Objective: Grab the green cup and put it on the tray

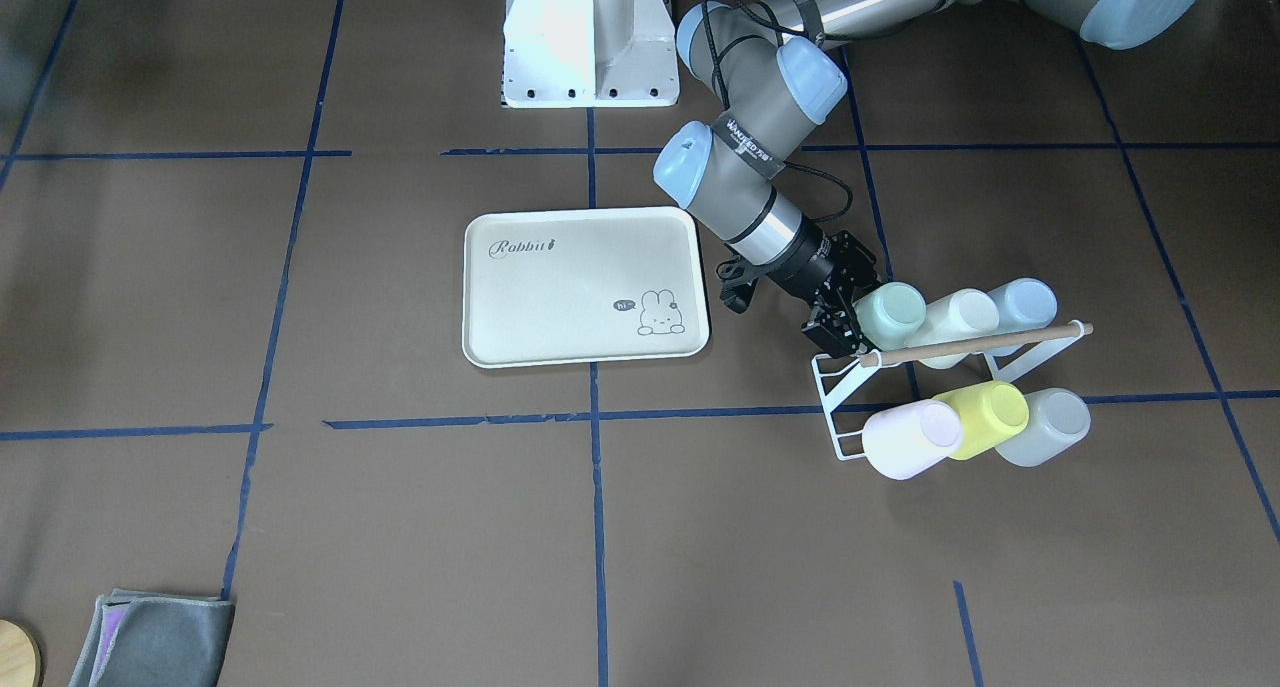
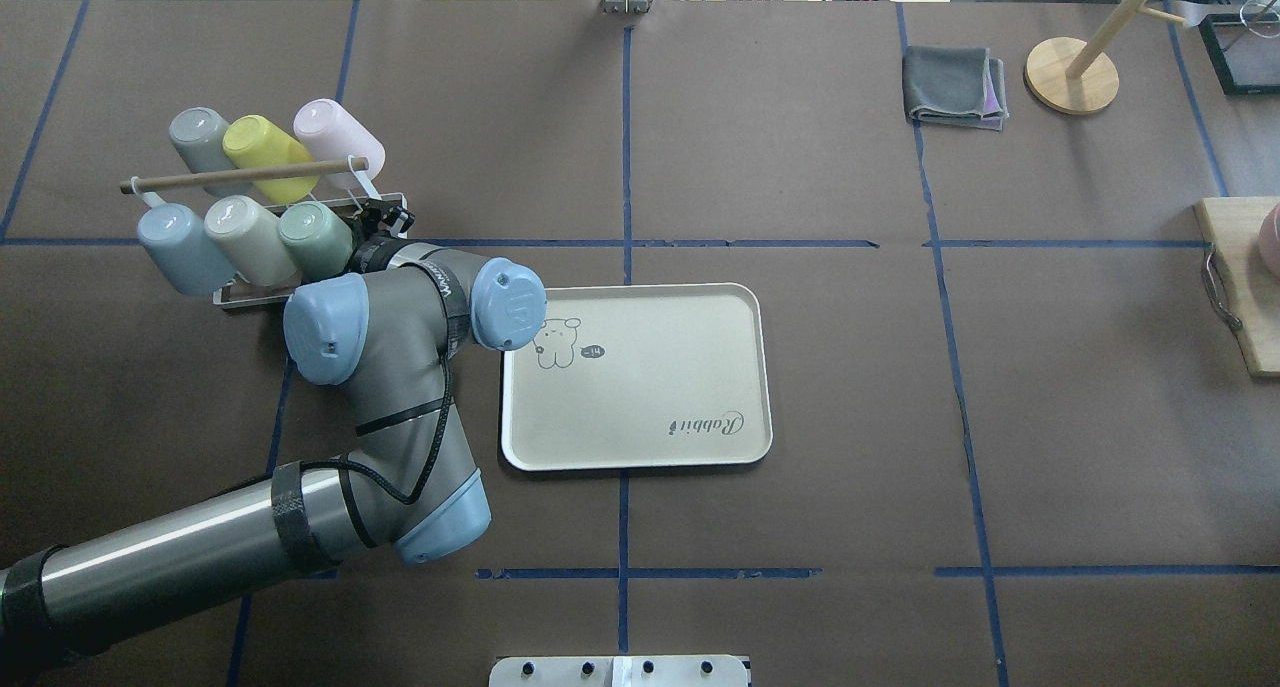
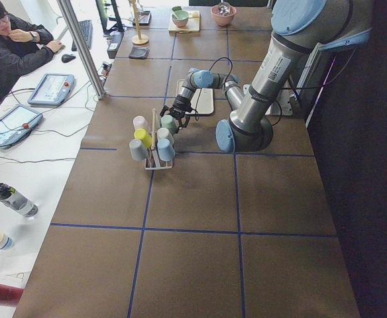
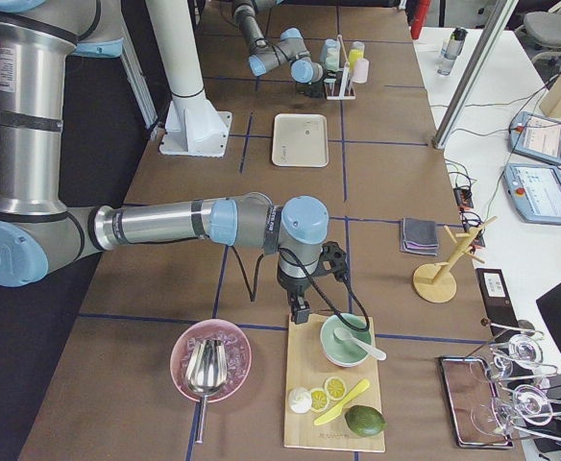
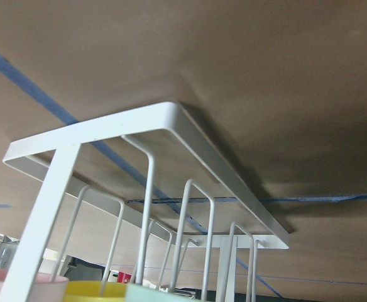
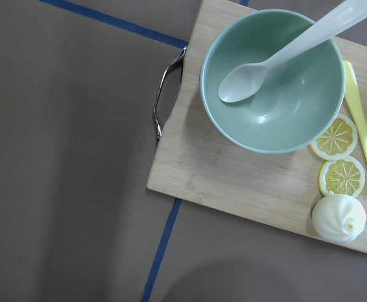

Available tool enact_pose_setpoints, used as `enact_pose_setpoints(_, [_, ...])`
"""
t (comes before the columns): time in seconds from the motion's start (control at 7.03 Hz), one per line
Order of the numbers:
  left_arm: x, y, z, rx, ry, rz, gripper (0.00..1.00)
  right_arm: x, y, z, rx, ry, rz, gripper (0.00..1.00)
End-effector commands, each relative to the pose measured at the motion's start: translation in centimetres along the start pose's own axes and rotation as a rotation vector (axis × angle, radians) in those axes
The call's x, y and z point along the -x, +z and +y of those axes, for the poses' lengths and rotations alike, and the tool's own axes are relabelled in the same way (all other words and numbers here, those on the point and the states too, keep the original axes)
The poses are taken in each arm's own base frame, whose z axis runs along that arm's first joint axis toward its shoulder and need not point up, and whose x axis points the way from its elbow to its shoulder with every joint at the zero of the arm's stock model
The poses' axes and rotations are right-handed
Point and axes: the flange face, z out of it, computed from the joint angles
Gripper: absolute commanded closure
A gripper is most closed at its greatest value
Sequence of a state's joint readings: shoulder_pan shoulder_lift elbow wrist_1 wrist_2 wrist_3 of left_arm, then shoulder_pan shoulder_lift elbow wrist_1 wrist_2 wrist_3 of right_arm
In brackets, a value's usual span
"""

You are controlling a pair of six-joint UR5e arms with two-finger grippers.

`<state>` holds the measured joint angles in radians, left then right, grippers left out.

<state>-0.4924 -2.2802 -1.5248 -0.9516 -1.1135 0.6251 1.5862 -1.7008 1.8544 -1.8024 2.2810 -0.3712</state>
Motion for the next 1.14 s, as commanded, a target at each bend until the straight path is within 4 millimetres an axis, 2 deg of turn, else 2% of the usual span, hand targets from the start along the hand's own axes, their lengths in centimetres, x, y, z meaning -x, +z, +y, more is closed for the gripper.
enact_pose_setpoints(0.0, [0.4,0.0,0.7,0.000,-0.019,0.000,0.30,0.0,0.1,0.0,0.002,0.002,-0.001,0.00])
enact_pose_setpoints(0.14, [0.6,-0.2,0.9,-0.003,-0.026,-0.003,0.34,-0.1,0.1,0.1,0.003,0.003,-0.001,0.00])
enact_pose_setpoints(0.43, [1.2,-1.1,2.4,-0.022,-0.045,-0.017,0.34,0.0,0.1,0.0,0.001,0.001,-0.001,0.00])
enact_pose_setpoints(1.0, [1.5,-4.8,7.4,-0.053,-0.079,-0.041,0.33,-0.1,0.2,0.1,0.004,0.003,-0.002,0.00])
